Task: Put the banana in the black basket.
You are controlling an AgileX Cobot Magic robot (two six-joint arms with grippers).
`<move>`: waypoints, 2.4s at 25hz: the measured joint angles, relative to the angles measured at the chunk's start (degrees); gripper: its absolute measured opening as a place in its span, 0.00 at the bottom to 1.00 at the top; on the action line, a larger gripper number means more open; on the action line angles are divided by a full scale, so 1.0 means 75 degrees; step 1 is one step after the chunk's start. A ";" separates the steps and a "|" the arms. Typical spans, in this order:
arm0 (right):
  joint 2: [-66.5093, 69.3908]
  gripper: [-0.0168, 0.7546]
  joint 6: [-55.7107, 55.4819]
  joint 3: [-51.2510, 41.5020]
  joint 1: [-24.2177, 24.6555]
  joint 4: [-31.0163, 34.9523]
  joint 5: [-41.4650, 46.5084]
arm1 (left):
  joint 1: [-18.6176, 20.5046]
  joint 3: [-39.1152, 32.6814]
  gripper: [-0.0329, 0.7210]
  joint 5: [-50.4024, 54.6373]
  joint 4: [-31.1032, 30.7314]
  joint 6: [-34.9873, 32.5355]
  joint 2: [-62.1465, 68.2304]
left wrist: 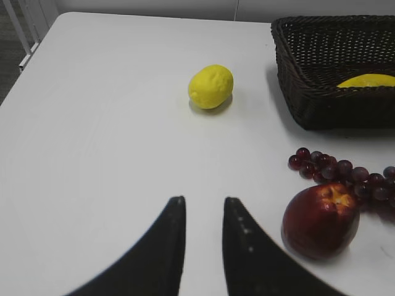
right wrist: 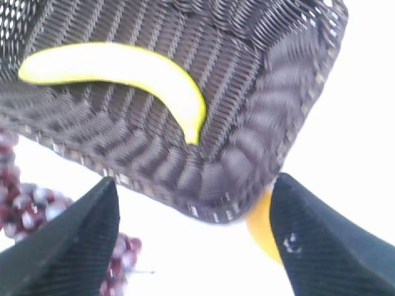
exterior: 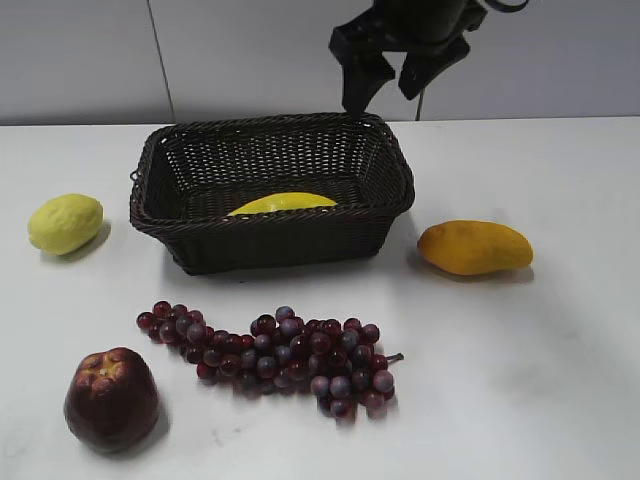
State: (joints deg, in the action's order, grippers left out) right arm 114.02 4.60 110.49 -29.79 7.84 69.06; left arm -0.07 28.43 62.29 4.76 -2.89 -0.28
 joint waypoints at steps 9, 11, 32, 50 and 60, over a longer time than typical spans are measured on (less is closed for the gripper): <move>-0.2505 0.79 -0.0530 -0.2980 0.0000 -0.0445 0.0015 | 0.0000 0.0000 0.31 0.0000 0.0000 0.0000 0.0000; -0.3172 0.79 -0.0722 -0.3802 0.0000 -0.0545 0.0015 | 0.0000 0.0000 0.31 0.0000 0.0000 0.0000 0.0000; -1.0895 0.79 -0.1275 -0.9436 0.0000 -0.1045 -0.0180 | 0.0000 0.0000 0.31 0.0000 0.0000 0.0000 0.0000; -1.3170 0.79 -0.1782 -1.0894 0.0111 -0.1884 -0.1034 | 0.0000 0.0000 0.31 0.0000 0.0000 0.0000 0.0000; -1.4177 0.79 -0.1788 -1.0908 0.2092 -0.1910 -0.1138 | 0.0000 0.0000 0.31 0.0000 0.0000 0.0000 0.0000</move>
State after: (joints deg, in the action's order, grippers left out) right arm 7.69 -8.81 28.68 -14.10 -6.48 60.52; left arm -0.07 28.43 62.29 4.76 -2.89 -0.28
